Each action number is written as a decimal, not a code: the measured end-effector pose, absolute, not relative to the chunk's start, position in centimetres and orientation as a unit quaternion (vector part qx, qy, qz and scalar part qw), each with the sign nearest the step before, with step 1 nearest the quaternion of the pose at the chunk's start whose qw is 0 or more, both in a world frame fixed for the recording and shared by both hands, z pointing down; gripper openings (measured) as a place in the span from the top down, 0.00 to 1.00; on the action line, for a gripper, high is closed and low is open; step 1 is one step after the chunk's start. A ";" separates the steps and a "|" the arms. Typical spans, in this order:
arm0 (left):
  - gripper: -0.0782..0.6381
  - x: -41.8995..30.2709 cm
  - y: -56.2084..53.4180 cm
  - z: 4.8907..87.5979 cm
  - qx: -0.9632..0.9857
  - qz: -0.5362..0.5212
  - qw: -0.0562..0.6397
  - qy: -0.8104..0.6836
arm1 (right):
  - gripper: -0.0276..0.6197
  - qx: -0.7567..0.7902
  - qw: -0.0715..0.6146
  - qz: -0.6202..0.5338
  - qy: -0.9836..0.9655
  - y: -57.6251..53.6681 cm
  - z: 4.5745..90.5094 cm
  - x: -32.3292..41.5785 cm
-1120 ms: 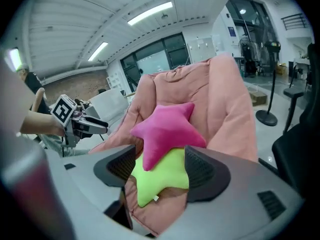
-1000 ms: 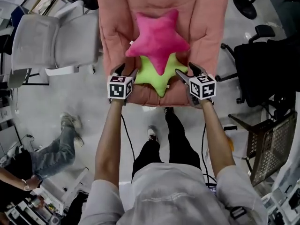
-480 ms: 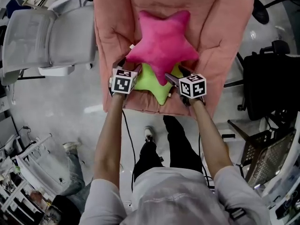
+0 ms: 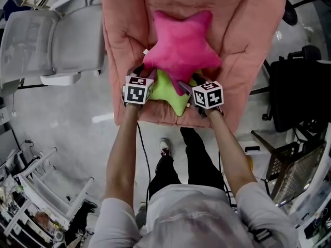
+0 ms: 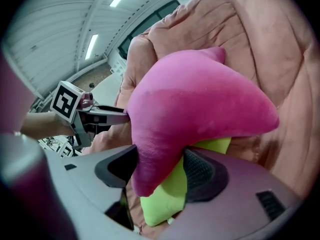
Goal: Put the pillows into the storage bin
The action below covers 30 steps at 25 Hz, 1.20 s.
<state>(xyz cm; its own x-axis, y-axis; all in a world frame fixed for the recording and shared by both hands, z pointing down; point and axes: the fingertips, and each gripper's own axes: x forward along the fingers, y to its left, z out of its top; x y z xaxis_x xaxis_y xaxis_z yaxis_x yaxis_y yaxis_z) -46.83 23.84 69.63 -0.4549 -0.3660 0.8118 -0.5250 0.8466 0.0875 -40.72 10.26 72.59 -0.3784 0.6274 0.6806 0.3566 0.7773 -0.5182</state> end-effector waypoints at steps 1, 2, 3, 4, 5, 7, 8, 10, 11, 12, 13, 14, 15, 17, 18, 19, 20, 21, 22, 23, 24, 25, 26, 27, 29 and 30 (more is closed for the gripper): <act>0.64 -46.8 23.7 69.1 0.265 0.083 0.445 -0.851 | 0.49 -0.300 0.465 0.145 -0.820 10.2 72.1 -40.8; 0.67 -46.8 23.6 68.5 0.268 0.079 0.437 -0.855 | 0.51 -0.300 0.458 0.147 -0.823 10.3 71.4 -40.8; 0.69 -46.8 23.5 67.9 0.271 0.077 0.429 -0.858 | 0.52 -0.300 0.450 0.150 -0.828 10.3 70.5 -40.9; 0.71 -46.8 23.5 67.2 0.275 0.075 0.422 -0.861 | 0.52 -0.299 0.440 0.153 -0.833 10.3 69.6 -40.9; 0.73 -46.7 23.4 66.5 0.278 0.073 0.415 -0.863 | 0.53 -0.297 0.430 0.156 -0.838 10.3 68.6 -40.8; 0.75 -46.2 23.3 64.7 0.284 0.073 0.402 -0.867 | 0.54 -0.295 0.408 0.160 -0.849 10.3 66.3 -40.6; 0.76 -45.8 23.2 63.7 0.287 0.073 0.395 -0.870 | 0.55 -0.293 0.397 0.162 -0.854 10.2 65.0 -40.4; 0.77 -44.9 23.1 61.7 0.291 0.073 0.381 -0.874 | 0.56 -0.292 0.378 0.168 -0.863 9.9 62.4 -40.0; 0.77 -44.4 23.0 60.7 0.294 0.073 0.374 -0.877 | 0.57 -0.291 0.370 0.170 -0.866 9.8 61.1 -39.7; 0.78 -44.0 22.9 59.6 0.296 0.073 0.365 -0.879 | 0.57 -0.291 0.362 0.171 -0.869 9.6 59.9 -39.4; 0.78 -43.7 22.7 58.6 0.301 0.075 0.355 -0.882 | 0.58 -0.289 0.352 0.171 -0.874 9.4 58.8 -39.2; 0.78 -43.5 22.5 57.6 0.308 0.076 0.343 -0.884 | 0.58 -0.286 0.343 0.169 -0.879 9.2 57.7 -38.9; 0.78 -43.1 22.2 56.5 0.316 0.077 0.333 -0.885 | 0.58 -0.281 0.334 0.165 -0.884 8.9 56.6 -38.4; 0.78 -41.5 21.5 54.6 0.337 0.080 0.319 -0.882 | 0.58 -0.271 0.322 0.154 -0.894 8.4 54.8 -36.5; 0.78 -40.6 21.2 53.7 0.348 0.081 0.313 -0.880 | 0.58 -0.265 0.316 0.150 -0.899 8.1 53.8 -35.3; 0.78 -39.7 20.8 52.8 0.359 0.082 0.306 -0.878 | 0.58 -0.258 0.310 0.147 -0.903 7.9 52.9 -34.2; 0.78 -38.8 20.6 51.9 0.368 0.082 0.300 -0.876 | 0.59 -0.250 0.304 0.145 -0.908 7.8 52.0 -33.1; 0.78 -37.9 20.2 51.0 0.379 0.082 0.295 -0.874 | 0.59 -0.242 0.299 0.145 -0.912 7.5 51.2 -31.9; 0.78 -36.9 19.7 50.2 0.390 0.082 0.289 -0.870 | 0.59 -0.232 0.296 0.145 -0.915 7.2 50.6 -30.7; 0.79 -35.8 19.1 49.5 0.404 0.084 0.284 -0.865 | 0.59 -0.222 0.293 0.146 -0.919 6.7 50.1 -29.3; 0.79 -34.7 18.3 48.9 0.418 0.086 0.280 -0.860 | 0.59 -0.211 0.290 0.148 -0.922 6.1 49.6 -27.9; 0.79 -33.6 17.3 48.3 0.433 0.088 0.276 -0.854 | 0.59 -0.199 0.288 0.151 -0.924 5.4 49.3 -26.4; 0.79 -32.5 16.3 47.8 0.446 0.090 0.273 -0.848 | 0.59 -0.187 0.286 0.155 -0.927 4.5 48.9 -24.9; 0.79 -31.3 15.1 47.4 0.459 0.091 0.271 -0.841 | 0.59 -0.175 0.283 0.160 -0.929 3.6 48.6 -23.4; 0.79 -28.9 12.4 47.0 0.483 0.092 0.269 -0.828 | 0.59 -0.148 0.281 0.167 -0.933 1.5 48.1 -20.3; 0.79 -27.6 11.0 47.0 0.496 0.093 0.269 -0.820 | 0.59 -0.135 0.280 0.171 -0.935 0.3 47.9 -18.6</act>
